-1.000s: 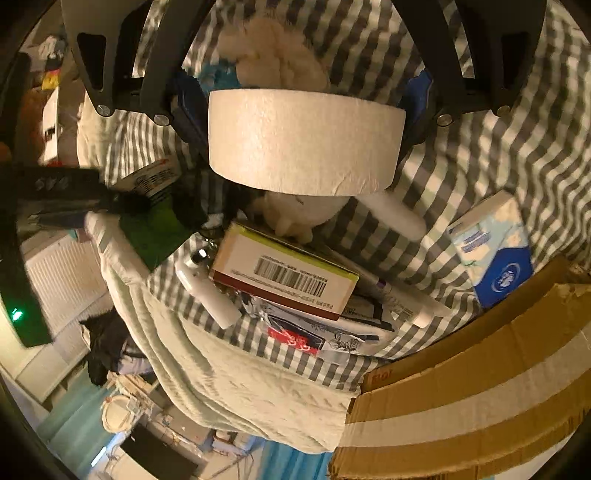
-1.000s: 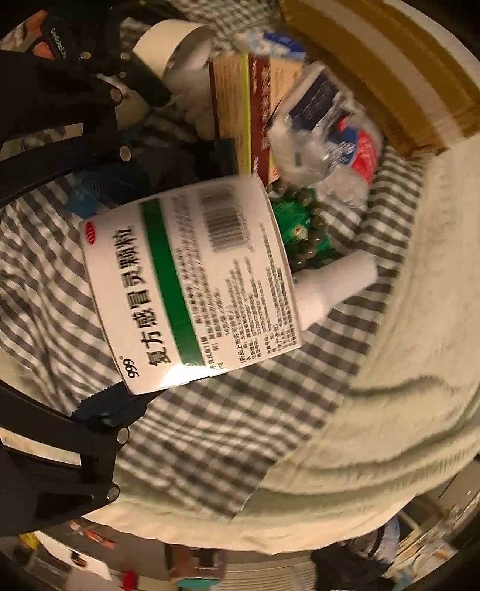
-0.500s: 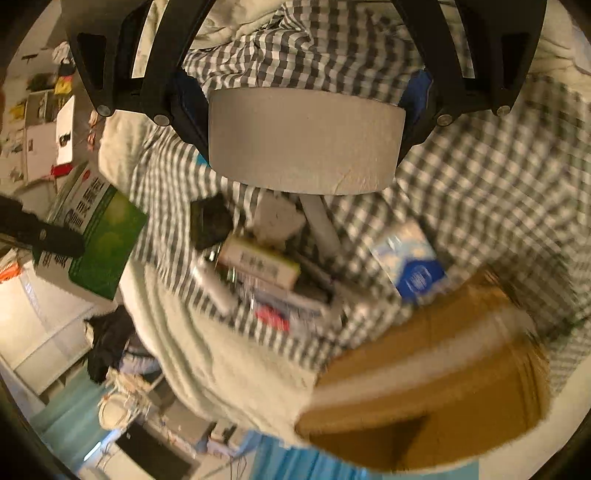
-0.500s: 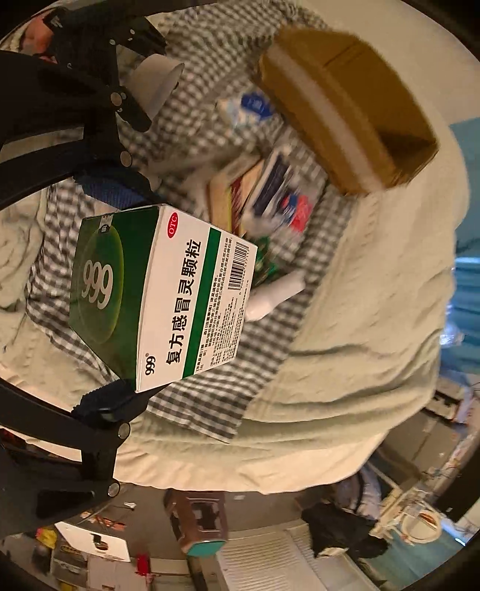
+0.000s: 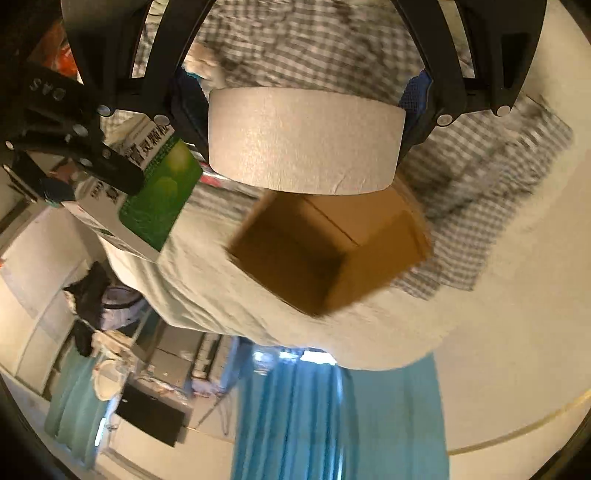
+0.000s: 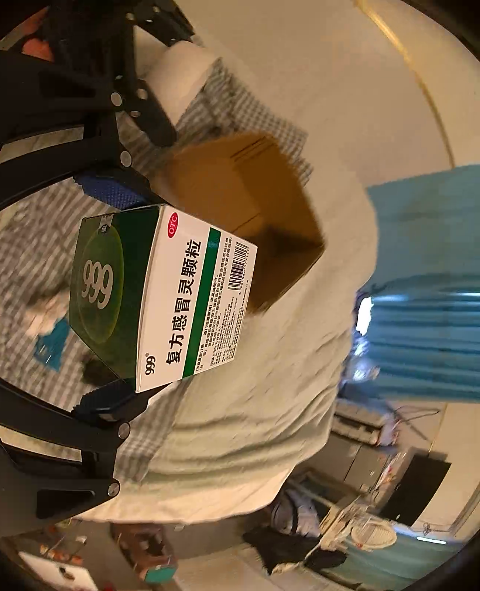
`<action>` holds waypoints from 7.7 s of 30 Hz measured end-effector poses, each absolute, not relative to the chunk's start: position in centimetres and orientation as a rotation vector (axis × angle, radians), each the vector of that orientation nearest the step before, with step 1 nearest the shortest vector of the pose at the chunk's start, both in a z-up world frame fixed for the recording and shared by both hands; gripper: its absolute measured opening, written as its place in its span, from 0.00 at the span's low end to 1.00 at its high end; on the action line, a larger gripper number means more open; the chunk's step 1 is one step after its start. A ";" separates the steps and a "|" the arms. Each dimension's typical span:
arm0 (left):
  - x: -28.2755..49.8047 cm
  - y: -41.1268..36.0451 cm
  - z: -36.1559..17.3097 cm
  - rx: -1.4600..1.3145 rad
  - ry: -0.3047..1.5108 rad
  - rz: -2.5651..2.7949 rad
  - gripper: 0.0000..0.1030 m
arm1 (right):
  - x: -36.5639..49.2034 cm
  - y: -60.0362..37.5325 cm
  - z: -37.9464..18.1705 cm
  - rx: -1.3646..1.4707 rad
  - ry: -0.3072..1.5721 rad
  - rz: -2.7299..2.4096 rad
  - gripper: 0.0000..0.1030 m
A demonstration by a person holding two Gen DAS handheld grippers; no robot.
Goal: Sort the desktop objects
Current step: 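Drop the white tape roll from the left gripper while the right drops the green medicine box into the box, then grasp the blue Vinda tissue pack with the left gripper while the right grasps the barcode box, then drop the tissue pack from the left gripper while the right drops the barcode box into the box, then grasp the foil snack bag with the left gripper while the right grasps the clear cup, then drop the foil bag from the left gripper while the right drops the clear cup into the box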
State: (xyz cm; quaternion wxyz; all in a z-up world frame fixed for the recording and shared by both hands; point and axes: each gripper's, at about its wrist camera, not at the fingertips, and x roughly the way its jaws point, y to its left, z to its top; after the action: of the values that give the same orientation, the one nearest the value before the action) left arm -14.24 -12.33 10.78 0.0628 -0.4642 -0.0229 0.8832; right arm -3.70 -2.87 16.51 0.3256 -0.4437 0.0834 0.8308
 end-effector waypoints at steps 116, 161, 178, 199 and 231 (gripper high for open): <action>-9.7 -11.6 -5.0 -1.545 -0.513 2.437 0.48 | 2.5 0.7 10.0 -1.364 -0.011 2.000 0.27; -25.3 -16.5 5.9 -1.420 -0.477 2.744 0.89 | -7.6 7.3 18.3 -0.781 0.408 2.229 0.76; -11.0 -2.3 0.6 -1.302 -0.282 2.627 1.00 | 12.9 4.3 10.7 -0.928 0.519 1.805 0.76; -17.0 6.3 -15.2 -1.598 -0.126 2.432 1.00 | 14.9 12.2 -8.6 -1.103 0.875 1.553 0.73; -18.6 -6.1 9.6 -1.082 -0.123 2.507 0.10 | 0.1 3.8 14.6 -0.949 0.555 1.800 0.56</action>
State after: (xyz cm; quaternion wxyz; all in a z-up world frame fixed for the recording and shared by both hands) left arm -18.61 -6.07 9.64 0.2029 -0.3877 -0.0441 0.8981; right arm 0.11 3.84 14.57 0.4937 -0.3911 0.2288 0.7423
